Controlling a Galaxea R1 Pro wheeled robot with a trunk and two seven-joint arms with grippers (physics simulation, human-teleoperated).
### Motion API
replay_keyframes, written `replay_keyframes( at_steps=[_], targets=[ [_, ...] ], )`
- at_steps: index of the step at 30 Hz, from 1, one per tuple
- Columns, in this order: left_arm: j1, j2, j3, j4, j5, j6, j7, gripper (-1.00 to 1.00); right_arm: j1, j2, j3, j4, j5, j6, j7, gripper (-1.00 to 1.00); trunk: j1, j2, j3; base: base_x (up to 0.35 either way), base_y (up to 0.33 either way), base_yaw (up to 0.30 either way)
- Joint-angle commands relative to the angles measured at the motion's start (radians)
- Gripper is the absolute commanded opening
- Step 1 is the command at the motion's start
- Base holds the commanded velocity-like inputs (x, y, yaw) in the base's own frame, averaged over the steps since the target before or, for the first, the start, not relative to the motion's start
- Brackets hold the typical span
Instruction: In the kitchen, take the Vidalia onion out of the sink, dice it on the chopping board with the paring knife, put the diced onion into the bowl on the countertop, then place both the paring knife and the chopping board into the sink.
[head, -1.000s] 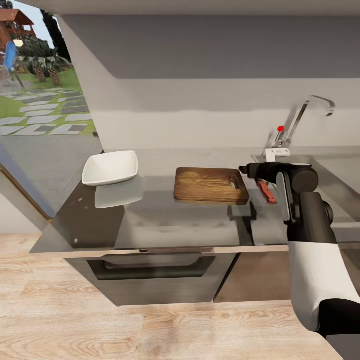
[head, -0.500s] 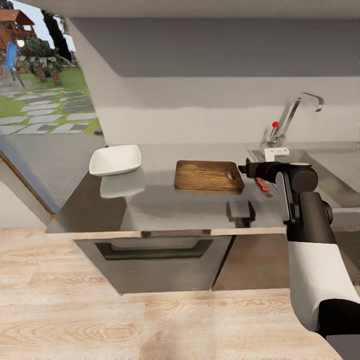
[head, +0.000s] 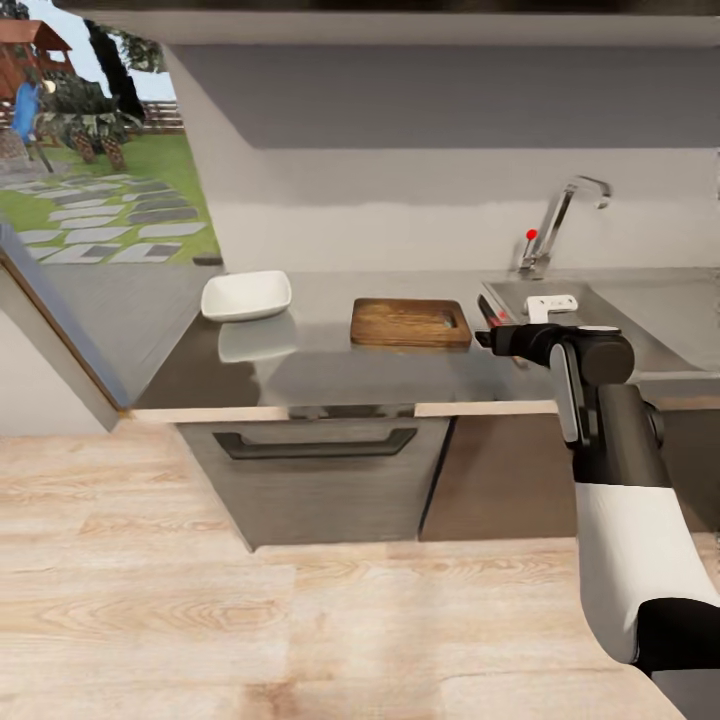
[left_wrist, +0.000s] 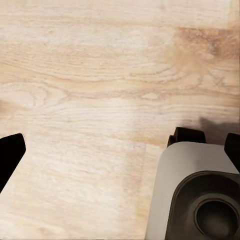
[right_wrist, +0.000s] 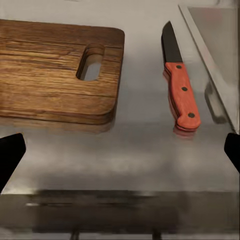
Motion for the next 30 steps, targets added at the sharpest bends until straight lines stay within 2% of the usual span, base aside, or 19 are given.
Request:
replay_keyframes(
  at_steps=[1,26,30],
  targets=[
    [0.0,0.0,0.0,0.0,0.002,-0.003,0.001,1.0,-0.001,0.0,0.0,-0.001,0.01,0.004,0.009,1.0,-0.001,0.0,-0.001,-0.337,0.0,0.0],
    [0.0,0.0,0.0,0.001,0.002,-0.003,0.001,1.0,-0.001,0.002,0.0,0.008,0.01,0.001,0.009,1.0,-0.001,0.0,-0.001,-0.336,0.0,0.0],
    [0.0,0.0,0.0,0.0,0.002,-0.003,0.001,1.0,-0.001,0.002,0.001,0.008,0.01,0.001,0.009,1.0,-0.001,0.0,-0.001,-0.175,0.0,0.0]
  ],
)
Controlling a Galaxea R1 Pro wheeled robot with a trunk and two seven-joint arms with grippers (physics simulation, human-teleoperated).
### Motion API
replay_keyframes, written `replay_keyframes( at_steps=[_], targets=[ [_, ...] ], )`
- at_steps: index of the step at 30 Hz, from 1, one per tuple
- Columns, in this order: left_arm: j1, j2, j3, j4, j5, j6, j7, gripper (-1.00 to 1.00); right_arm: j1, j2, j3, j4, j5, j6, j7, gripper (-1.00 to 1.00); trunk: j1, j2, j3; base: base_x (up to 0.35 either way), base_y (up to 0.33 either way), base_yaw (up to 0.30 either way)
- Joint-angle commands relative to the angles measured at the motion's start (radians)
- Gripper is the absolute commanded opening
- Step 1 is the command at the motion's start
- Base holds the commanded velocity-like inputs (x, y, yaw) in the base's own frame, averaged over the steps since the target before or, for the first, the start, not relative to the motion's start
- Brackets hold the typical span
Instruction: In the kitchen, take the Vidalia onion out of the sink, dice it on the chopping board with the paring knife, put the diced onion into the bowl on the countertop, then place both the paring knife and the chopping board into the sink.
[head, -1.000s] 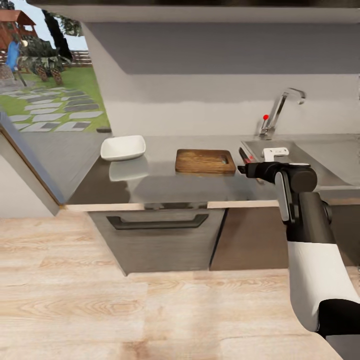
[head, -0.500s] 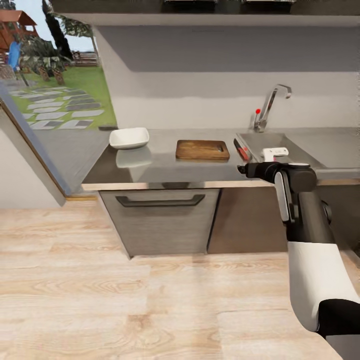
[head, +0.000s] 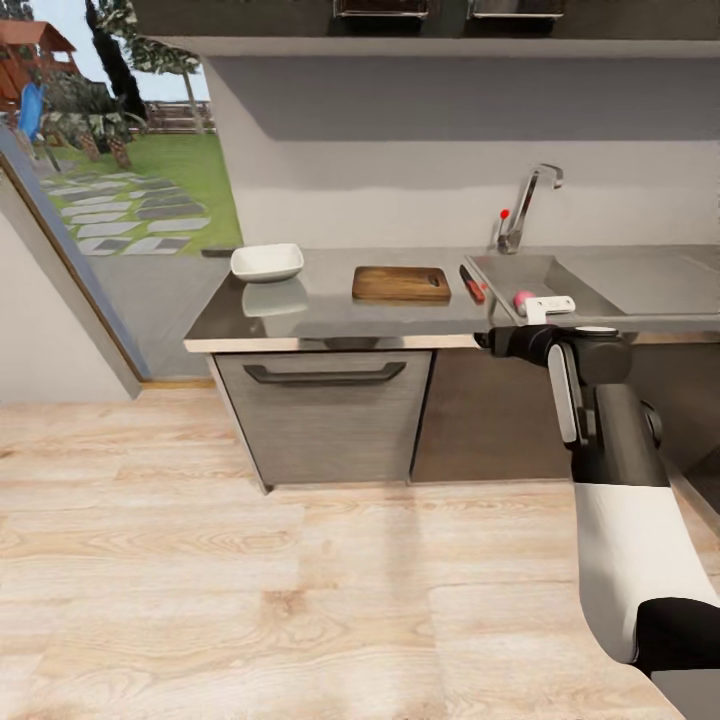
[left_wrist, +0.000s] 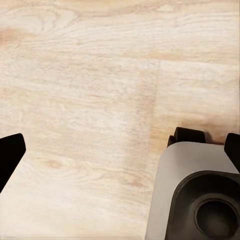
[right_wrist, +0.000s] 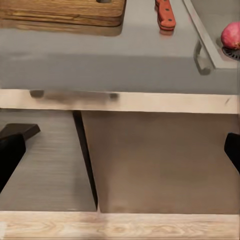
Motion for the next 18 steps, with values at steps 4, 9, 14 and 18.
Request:
replay_keyframes(
  at_steps=[4,9,14,18],
  targets=[
    [0.0,0.0,0.0,0.0,0.002,-0.003,0.001,1.0,-0.001,0.0,0.0,-0.001,0.01,0.004,0.009,1.0,0.0,0.0,-0.001,-0.042,0.0,0.0],
    [0.0,0.0,0.0,0.0,0.002,-0.003,0.001,1.0,-0.001,0.0,0.0,-0.001,0.01,0.003,0.009,1.0,0.0,0.0,-0.001,-0.008,0.0,0.0],
    [0.0,0.0,0.0,0.0,0.002,-0.003,0.001,1.0,-0.001,0.0,0.0,-0.001,0.01,0.003,0.009,1.0,0.0,0.0,-0.001,-0.001,0.0,0.0],
    [0.0,0.0,0.0,-0.001,0.002,-0.003,0.002,1.0,-0.001,0.0,0.0,-0.001,0.01,0.003,0.009,1.0,0.0,0.0,-0.001,0.0,0.0,0.0]
  ],
)
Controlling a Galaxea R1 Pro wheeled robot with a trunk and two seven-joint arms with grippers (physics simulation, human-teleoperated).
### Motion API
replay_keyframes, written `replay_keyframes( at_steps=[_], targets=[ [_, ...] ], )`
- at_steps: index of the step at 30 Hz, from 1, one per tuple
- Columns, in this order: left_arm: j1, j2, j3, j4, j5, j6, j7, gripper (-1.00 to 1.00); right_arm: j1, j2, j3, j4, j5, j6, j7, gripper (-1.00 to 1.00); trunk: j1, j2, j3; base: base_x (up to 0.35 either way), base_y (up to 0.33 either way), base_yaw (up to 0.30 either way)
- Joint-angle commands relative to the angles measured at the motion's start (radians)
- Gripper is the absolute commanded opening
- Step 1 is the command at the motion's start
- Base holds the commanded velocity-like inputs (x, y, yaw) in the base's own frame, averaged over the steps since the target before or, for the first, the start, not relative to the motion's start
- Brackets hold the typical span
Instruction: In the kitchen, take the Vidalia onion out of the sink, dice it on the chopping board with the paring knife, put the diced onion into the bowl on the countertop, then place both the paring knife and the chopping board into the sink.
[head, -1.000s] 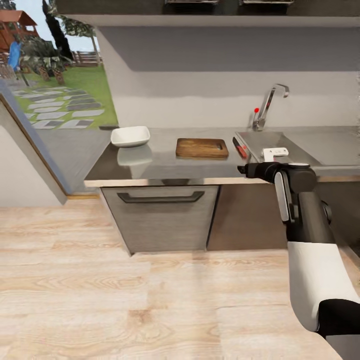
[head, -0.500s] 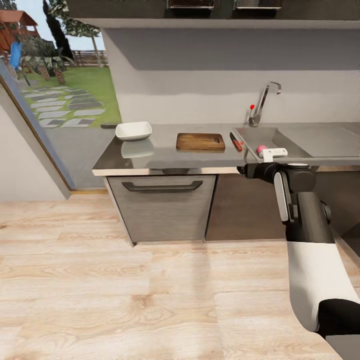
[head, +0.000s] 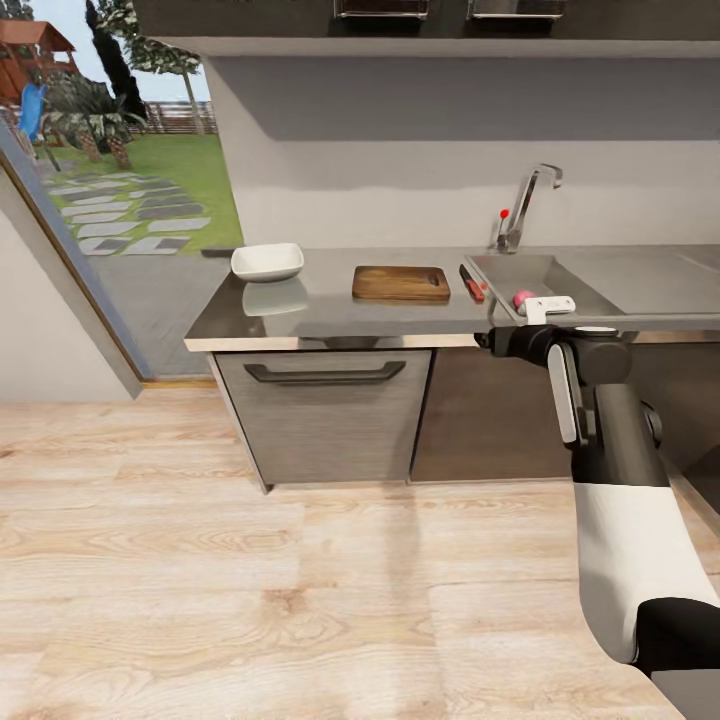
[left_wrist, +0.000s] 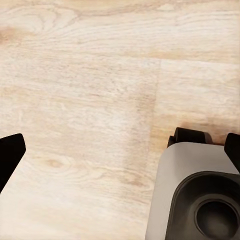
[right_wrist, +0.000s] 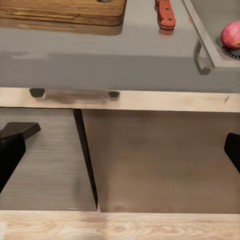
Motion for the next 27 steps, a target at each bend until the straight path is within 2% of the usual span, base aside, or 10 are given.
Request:
replay_keyframes(
  at_steps=[1,6,17,23,26,27],
  targets=[
    [0.0,0.0,0.0,0.0,0.002,-0.003,0.001,1.0,-0.001,0.0,0.0,-0.001,0.01,0.004,0.009,1.0,0.0,0.0,-0.001,0.0,0.0,0.0],
    [0.0,0.0,0.0,0.001,0.002,-0.003,0.001,1.0,-0.001,0.0,-0.001,-0.001,0.01,0.004,0.009,1.0,0.0,0.0,-0.001,-0.07,0.0,0.0],
    [0.0,0.0,0.0,0.0,0.002,-0.003,0.001,1.0,-0.001,0.0,0.0,0.0,0.01,0.004,0.009,1.0,0.0,0.0,-0.001,-0.305,0.0,0.0],
    [0.0,0.0,0.0,0.0,0.002,-0.003,0.001,1.0,0.003,0.002,0.0,0.004,0.011,0.003,0.01,1.0,0.0,0.0,-0.001,-0.079,0.0,0.0],
    [0.0,0.0,0.0,0.0,0.002,-0.003,0.001,1.0,0.019,0.002,0.0,0.058,0.013,-0.012,0.012,1.0,0.0,0.0,-0.001,-0.009,0.0,0.0],
    [0.0,0.0,0.0,0.0,0.002,-0.003,0.001,1.0,0.04,-0.001,-0.001,0.137,0.013,-0.073,0.013,1.0,0.0,0.0,-0.001,-0.002,0.0,0.0]
  ],
)
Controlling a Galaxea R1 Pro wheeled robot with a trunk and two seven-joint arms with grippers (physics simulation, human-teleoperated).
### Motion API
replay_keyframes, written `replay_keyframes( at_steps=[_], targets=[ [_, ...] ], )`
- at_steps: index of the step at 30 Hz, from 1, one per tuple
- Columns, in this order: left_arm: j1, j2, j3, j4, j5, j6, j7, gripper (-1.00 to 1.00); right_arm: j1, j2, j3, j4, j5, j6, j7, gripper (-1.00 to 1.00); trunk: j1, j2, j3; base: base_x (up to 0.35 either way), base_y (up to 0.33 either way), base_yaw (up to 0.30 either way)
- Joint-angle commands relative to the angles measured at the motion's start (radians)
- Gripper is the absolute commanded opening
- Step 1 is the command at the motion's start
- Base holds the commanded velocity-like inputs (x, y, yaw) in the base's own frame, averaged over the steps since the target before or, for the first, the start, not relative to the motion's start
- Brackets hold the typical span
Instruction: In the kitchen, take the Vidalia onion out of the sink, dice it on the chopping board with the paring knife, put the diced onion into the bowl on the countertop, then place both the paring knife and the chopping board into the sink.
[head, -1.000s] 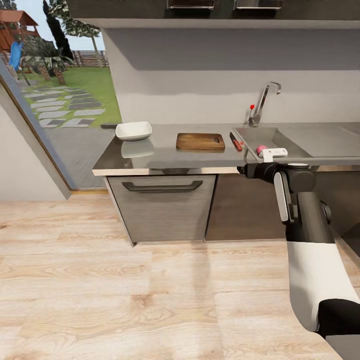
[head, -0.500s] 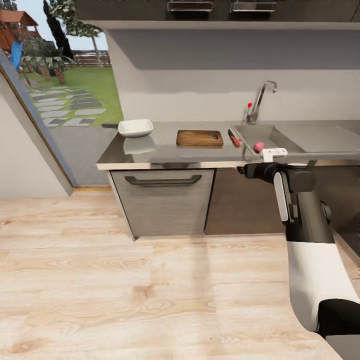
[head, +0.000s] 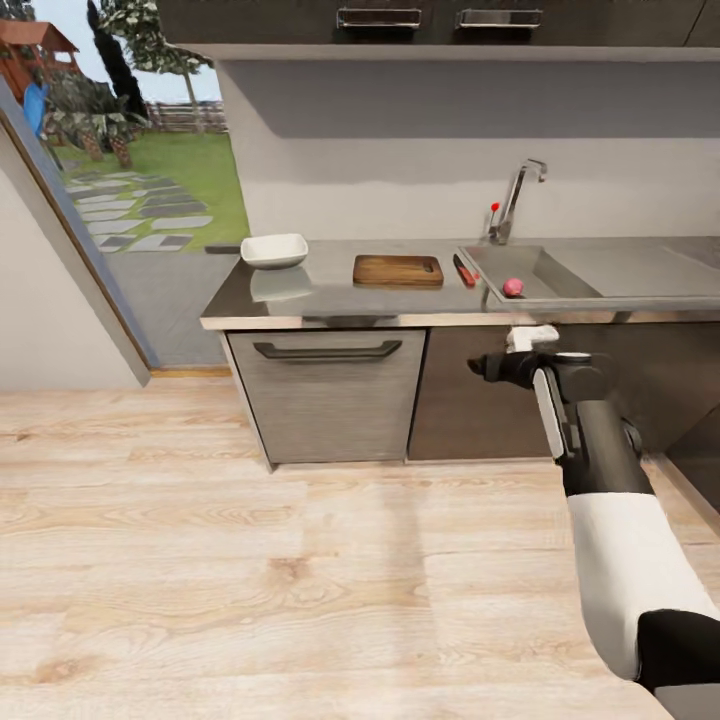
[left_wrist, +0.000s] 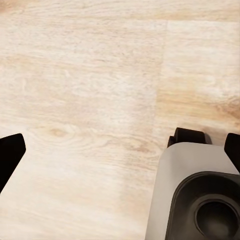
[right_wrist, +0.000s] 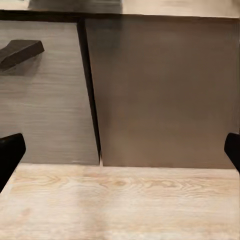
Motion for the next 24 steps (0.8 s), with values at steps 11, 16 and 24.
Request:
replay_keyframes(
  at_steps=[11,16,24],
  targets=[
    [0.0,0.0,0.0,0.001,0.003,-0.003,0.001,1.0,0.03,-0.008,-0.003,0.507,0.013,-0.444,0.012,1.0,0.0,0.0,-0.001,0.0,0.0,0.0],
    [0.0,0.0,0.0,0.001,0.003,-0.003,0.001,1.0,0.03,-0.008,-0.003,0.667,0.015,-0.58,0.012,1.0,0.0,0.0,-0.001,0.0,0.0,0.0],
    [0.0,0.0,0.0,0.001,0.003,-0.003,0.001,1.0,0.03,-0.01,-0.003,0.905,0.019,-0.776,0.012,1.0,0.0,0.0,-0.001,0.0,0.0,0.0]
  ],
)
